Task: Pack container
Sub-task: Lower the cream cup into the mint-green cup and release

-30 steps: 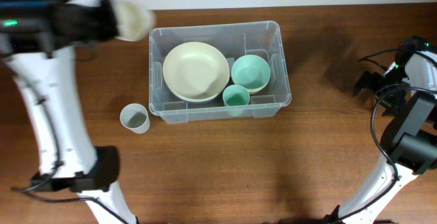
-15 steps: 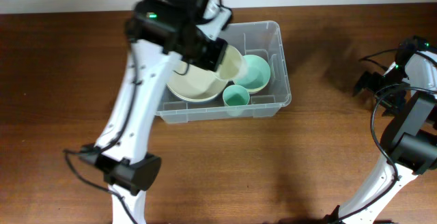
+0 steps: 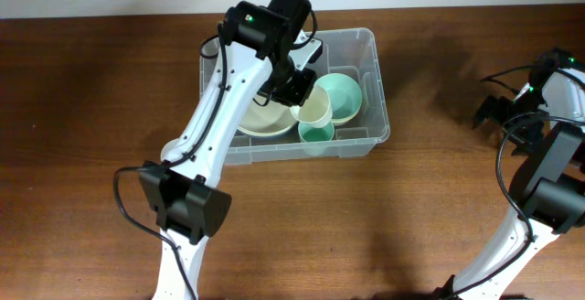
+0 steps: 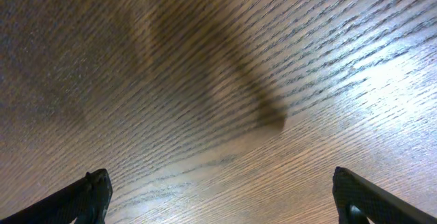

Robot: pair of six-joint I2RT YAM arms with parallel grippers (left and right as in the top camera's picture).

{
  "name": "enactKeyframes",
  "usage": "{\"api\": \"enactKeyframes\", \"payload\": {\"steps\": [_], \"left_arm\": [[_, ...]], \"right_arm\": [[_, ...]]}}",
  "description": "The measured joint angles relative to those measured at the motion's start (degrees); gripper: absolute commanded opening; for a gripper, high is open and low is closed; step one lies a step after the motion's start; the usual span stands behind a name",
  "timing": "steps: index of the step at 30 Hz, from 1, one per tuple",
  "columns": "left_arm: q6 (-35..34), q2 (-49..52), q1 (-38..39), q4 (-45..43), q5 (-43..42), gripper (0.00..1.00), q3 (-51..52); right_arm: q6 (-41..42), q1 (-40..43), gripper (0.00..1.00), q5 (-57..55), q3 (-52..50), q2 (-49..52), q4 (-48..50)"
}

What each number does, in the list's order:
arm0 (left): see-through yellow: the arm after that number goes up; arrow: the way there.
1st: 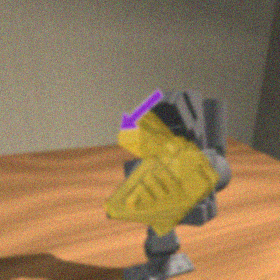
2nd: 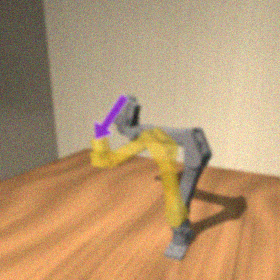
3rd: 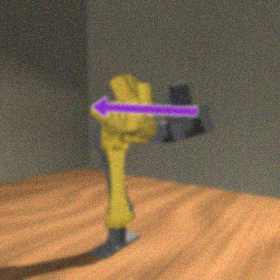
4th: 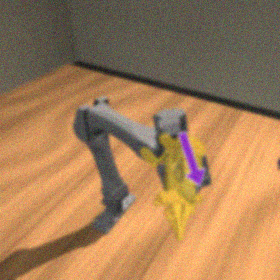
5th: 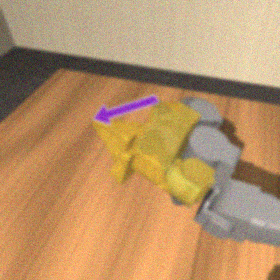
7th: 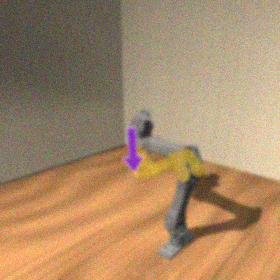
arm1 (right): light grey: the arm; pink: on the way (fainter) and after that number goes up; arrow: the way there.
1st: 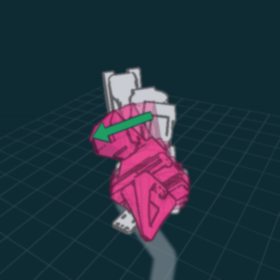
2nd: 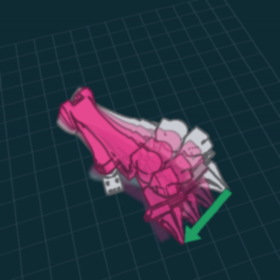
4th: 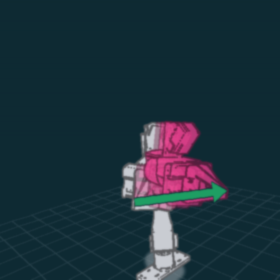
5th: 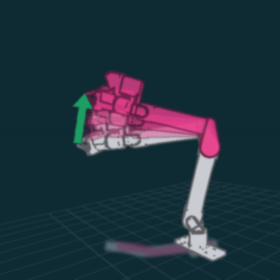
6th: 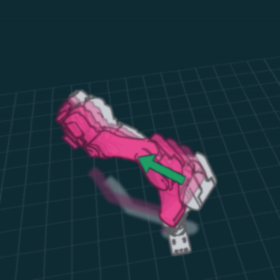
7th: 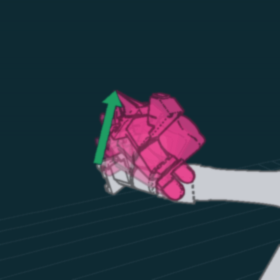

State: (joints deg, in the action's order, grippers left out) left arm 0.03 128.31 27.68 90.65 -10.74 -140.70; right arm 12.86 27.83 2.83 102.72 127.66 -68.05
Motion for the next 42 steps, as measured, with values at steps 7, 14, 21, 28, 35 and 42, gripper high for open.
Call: {"api": "enactKeyframes", "payload": {"steps": [7, 14, 21, 28, 35, 42], "left_arm": [[0.0, 3.5, 0.0, -0.5, 0.0, 0.01, 0.2], [0.0, 6.6, 0.0, -0.6, 0.0, 0.01, 1.0], [0.0, 6.6, 0.0, -0.6, 0.0, 0.01, 1.0], [0.0, 6.6, 0.0, -0.6, 0.0, 0.01, 1.0], [0.0, 6.6, 0.0, 0.2, 0.0, 0.02, 1.1], [0.0, 6.6, 0.0, 0.2, 0.0, 0.02, 1.1]], "right_arm": [[0.0, 0.0, 0.99, 0.0, 0.0, 0.0, 0.0], [0.0, 0.0, 0.99, 0.0, 0.0, 0.0, 0.0], [0.0, 0.0, 0.99, 0.0, 0.0, 0.0, 0.0], [0.0, 0.0, 0.99, 0.0, 0.0, 0.0, 0.0], [0.0, 0.0, 0.99, 0.0, 0.0, 0.0, 0.0], [0.0, 0.0, 0.99, 0.0, 0.0, 0.0, 0.0]]}}
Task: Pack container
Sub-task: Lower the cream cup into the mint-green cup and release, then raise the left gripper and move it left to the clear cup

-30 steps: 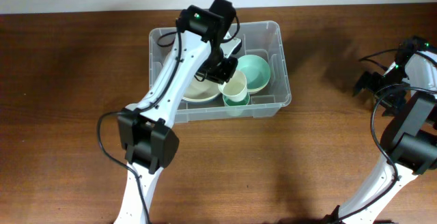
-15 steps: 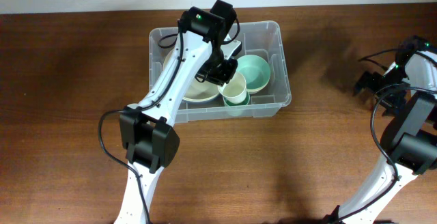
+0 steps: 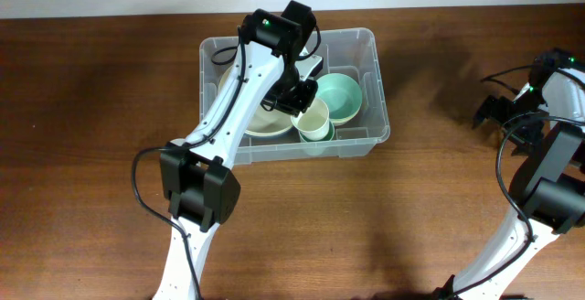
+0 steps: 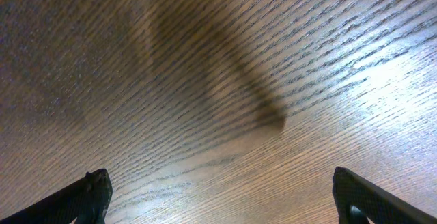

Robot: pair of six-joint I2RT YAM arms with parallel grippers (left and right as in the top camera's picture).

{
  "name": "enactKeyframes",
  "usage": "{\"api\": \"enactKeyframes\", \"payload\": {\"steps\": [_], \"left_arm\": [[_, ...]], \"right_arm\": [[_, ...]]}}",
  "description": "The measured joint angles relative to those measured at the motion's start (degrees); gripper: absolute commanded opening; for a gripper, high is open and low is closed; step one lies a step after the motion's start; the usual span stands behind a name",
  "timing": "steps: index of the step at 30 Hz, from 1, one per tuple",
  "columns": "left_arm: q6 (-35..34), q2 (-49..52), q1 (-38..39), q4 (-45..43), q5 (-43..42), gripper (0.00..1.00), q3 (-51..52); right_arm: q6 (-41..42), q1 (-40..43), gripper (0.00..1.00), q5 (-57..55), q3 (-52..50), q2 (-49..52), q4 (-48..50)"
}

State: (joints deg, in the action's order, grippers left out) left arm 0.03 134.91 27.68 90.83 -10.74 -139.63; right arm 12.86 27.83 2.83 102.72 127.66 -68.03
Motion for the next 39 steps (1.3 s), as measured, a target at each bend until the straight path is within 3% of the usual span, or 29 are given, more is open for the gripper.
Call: {"api": "enactKeyframes", "payload": {"steps": [4, 6, 9, 11, 15, 24, 25, 29, 32, 34, 36, 39], "left_arm": [[0.0, 0.0, 0.0, 0.0, 0.0, 0.02, 0.0], [0.1, 0.0, 0.0, 0.0, 0.0, 0.16, 0.0], [0.2, 0.0, 0.0, 0.0, 0.0, 0.19, 0.0], [0.4, 0.0, 0.0, 0.0, 0.0, 0.31, 0.0], [0.4, 0.0, 0.0, 0.0, 0.0, 0.34, 0.0], [0.5, 0.1, -0.5, -1.8, 1.9, 0.61, -1.4], [0.5, 0.3, -0.9, -1.3, 2.3, 0.67, -3.1], [0.4, 0.7, -4.2, 1.2, 3.2, 0.71, -14.1], [0.3, 0.7, -9.2, 5.0, 3.7, 0.82, -26.5], [0.1, 0.4, -11.8, 5.4, 3.8, 0.84, -30.3], [0.0, -0.3, -14.9, 5.5, 3.9, 0.93, -33.1], [-0.5, -2.0, -20.0, 5.6, 4.2, 0.99, -34.2]], "right_arm": [[0.0, 0.0, 0.99, 0.0, 0.0, 0.0, 0.0], [0.0, 0.0, 0.99, 0.0, 0.0, 0.0, 0.0], [0.0, 0.0, 0.99, 0.0, 0.0, 0.0, 0.0], [0.0, 0.0, 0.99, 0.0, 0.0, 0.0, 0.0], [0.0, 0.0, 0.99, 0.0, 0.0, 0.0, 0.0], [0.0, 0.0, 0.99, 0.0, 0.0, 0.0, 0.0], [0.0, 0.0, 0.99, 0.0, 0.0, 0.0, 0.0], [0.0, 0.0, 0.99, 0.0, 0.0, 0.0, 0.0], [0.0, 0.0, 0.99, 0.0, 0.0, 0.0, 0.0], [0.0, 0.0, 0.99, 0.0, 0.0, 0.0, 0.0], [0.0, 0.0, 0.99, 0.0, 0.0, 0.0, 0.0], [0.0, 0.0, 0.99, 0.0, 0.0, 0.0, 0.0]]}}
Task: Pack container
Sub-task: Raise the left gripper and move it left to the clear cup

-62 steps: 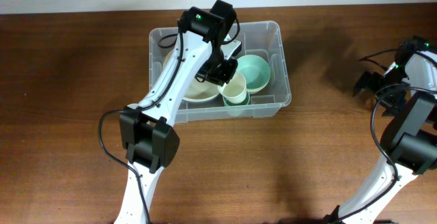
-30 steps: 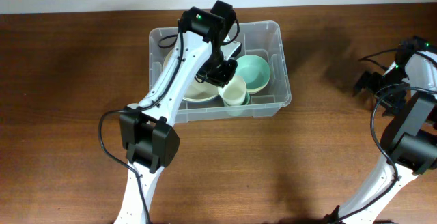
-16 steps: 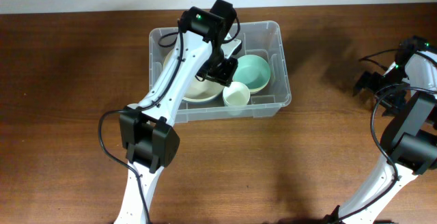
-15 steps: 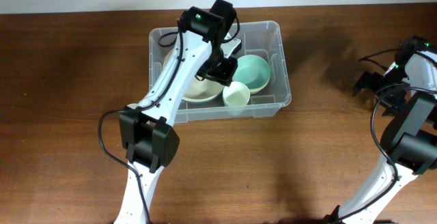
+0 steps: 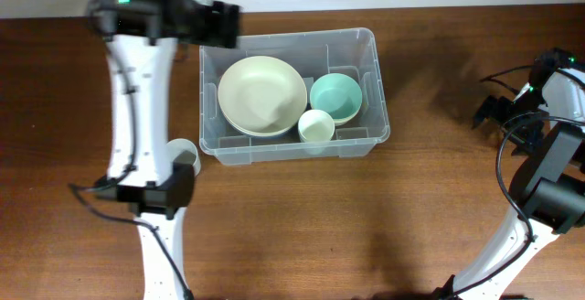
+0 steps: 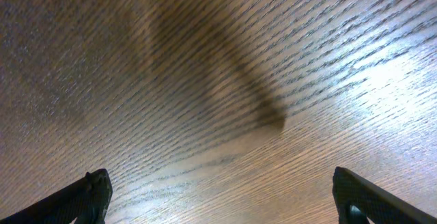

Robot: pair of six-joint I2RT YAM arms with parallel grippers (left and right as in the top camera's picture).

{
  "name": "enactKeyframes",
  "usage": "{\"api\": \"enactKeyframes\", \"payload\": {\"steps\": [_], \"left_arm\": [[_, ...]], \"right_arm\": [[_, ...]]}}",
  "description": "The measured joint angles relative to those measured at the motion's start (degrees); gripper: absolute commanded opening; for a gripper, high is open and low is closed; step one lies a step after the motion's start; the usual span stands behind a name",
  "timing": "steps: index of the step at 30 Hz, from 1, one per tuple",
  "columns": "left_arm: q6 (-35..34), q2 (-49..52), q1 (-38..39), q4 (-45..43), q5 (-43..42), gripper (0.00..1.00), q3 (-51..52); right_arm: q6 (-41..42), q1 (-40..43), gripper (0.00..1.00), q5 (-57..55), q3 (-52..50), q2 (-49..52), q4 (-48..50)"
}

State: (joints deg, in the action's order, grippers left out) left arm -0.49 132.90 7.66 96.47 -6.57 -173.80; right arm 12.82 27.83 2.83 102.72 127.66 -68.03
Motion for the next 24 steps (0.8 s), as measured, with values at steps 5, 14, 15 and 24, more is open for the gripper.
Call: {"api": "enactKeyframes", "payload": {"steps": [5, 14, 15, 24], "left_arm": [[-1.1, -2.8, -6.4, 0.0, 0.1, 1.00, 0.9], [-8.1, -16.1, -16.2, 0.0, 5.1, 1.00, 24.5], [-9.0, -17.7, -16.9, 0.0, 5.3, 1.00, 28.0], [-17.0, -26.0, -17.9, -0.7, 5.3, 1.00, 56.8]], "right_arm": [[0.0, 0.0, 0.99, 0.0, 0.0, 0.0, 0.0], [0.0, 0.0, 0.99, 0.0, 0.0, 0.0, 0.0], [0.0, 0.0, 0.99, 0.0, 0.0, 0.0, 0.0], [0.0, 0.0, 0.99, 0.0, 0.0, 0.0, 0.0]]}}
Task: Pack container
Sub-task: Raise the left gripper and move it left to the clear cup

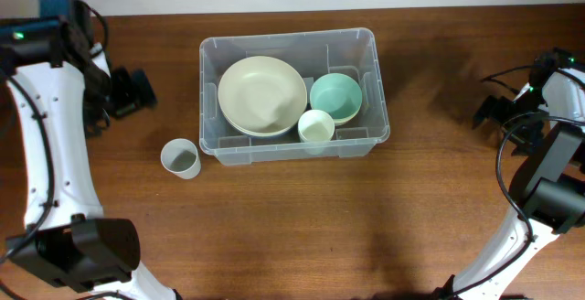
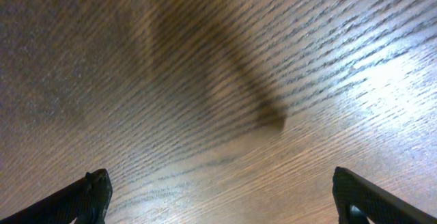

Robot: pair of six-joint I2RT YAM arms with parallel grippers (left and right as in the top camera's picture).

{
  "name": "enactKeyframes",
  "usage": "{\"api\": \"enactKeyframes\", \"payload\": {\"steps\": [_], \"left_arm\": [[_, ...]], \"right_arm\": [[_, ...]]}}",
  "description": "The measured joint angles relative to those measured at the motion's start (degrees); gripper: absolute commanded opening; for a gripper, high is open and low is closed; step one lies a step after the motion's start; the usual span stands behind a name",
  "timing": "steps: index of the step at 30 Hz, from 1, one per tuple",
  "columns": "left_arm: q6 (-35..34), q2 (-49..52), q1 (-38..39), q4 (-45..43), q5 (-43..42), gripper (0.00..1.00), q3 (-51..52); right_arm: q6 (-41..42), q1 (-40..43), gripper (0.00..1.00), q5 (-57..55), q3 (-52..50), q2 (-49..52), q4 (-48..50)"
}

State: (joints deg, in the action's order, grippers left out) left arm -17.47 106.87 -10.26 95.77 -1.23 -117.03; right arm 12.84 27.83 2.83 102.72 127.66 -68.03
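Observation:
A clear plastic container (image 1: 288, 37) stands at the middle back of the table. It holds a large cream bowl (image 1: 262, 94), a teal bowl (image 1: 335, 97) and a cream cup (image 1: 316, 126) at its front wall. A pale grey cup (image 1: 180, 158) stands upright on the wood just left of the container. My left gripper (image 1: 135, 92) hovers up and to the left of that cup; it looks open and holds nothing. My right gripper (image 1: 498, 117) is far right, open (image 2: 222, 197) over bare wood.
The wooden table (image 1: 302, 227) fills the view, with a pale wall strip along its back edge. My left arm's base stands at the front left, and my right arm's base at the front right.
My left gripper has gone from the container's back-left corner to the far left of the table, near the loose grey cup. The right gripper and the container's contents are unchanged.
My left gripper first held a cream cup inside the container, above a teal cup at the front wall. Then the cream cup sat lower, in the teal one. Later the gripper was outside and empty, the cup left behind. Now it is beside the grey cup.

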Motion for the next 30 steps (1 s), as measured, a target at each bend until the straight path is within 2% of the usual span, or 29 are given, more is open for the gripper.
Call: {"api": "enactKeyframes", "payload": {"steps": [5, 13, 20, 30], "left_arm": [[-1.5, 0.0, 0.0, -5.4, -1.5, 1.00, 10.4], [-2.1, -0.1, 0.0, -11.0, -1.8, 1.00, 21.6], [-2.1, -0.1, 0.0, -18.8, -1.9, 1.00, 29.2], [-2.1, 0.0, 0.0, -24.4, -1.9, 1.00, 36.1]], "right_arm": [[0.0, 0.0, 0.99, 0.0, 0.0, 0.0, 0.0], [0.0, 0.0, 0.99, 0.0, 0.0, 0.0, 0.0], [0.0, 0.0, 0.99, 0.0, 0.0, 0.0, 0.0], [0.0, 0.0, 0.99, 0.0, 0.0, 0.0, 0.0]]}}
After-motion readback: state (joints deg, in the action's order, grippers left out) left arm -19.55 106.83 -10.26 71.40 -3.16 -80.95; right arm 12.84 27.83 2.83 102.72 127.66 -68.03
